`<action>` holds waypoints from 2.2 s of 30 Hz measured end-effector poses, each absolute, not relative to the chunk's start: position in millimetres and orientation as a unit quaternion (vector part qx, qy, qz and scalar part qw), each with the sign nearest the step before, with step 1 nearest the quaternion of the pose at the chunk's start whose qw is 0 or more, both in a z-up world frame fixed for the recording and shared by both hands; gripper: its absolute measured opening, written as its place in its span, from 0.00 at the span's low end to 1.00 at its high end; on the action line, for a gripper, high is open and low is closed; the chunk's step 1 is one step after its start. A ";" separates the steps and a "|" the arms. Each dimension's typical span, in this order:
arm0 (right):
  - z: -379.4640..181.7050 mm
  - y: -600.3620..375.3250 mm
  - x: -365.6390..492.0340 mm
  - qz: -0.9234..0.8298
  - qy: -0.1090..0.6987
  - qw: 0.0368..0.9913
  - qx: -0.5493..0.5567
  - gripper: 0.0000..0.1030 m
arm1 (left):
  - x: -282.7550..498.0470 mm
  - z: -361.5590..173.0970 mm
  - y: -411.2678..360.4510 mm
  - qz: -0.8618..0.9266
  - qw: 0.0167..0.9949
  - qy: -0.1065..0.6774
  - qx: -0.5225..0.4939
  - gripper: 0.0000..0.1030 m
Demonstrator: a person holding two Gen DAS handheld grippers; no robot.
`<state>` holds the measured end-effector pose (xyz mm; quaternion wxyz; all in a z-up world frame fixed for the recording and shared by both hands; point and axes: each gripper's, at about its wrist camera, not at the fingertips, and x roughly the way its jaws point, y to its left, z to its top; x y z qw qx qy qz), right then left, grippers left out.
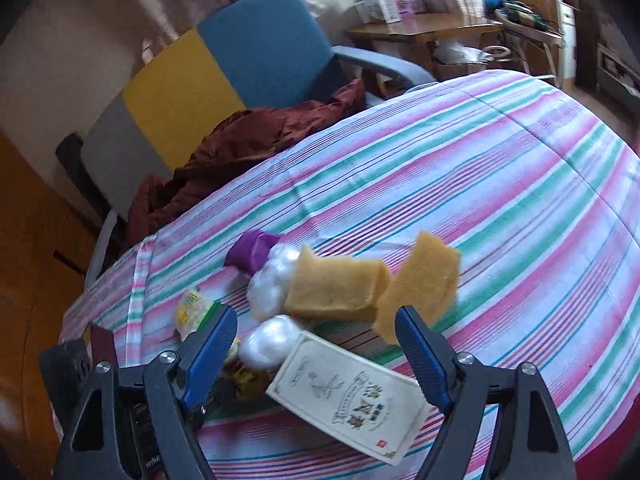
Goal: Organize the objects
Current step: 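Grasp the yellow knitted sock with the left gripper while the right gripper grasps the plastic-wrapped white ball, then carry the sock and plastic-wrapped ball over the gold tray and open both grippers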
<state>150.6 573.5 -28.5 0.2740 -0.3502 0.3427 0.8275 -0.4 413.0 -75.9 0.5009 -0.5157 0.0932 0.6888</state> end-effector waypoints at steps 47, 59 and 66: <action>-43.1 490.6 71.0 0.852 0.090 0.188 -0.480 0.74 | 8.6 -77.5 315.2 0.711 0.484 0.071 -0.505 0.46; -90.3 500.1 51.0 0.780 0.005 0.183 -0.598 0.36 | 17.6 -77.0 305.1 0.714 0.488 0.082 -0.495 0.47; -67.9 480.9 75.6 0.830 0.126 0.124 -0.529 0.36 | 19.6 -77.8 303.4 0.722 0.485 0.088 -0.485 0.47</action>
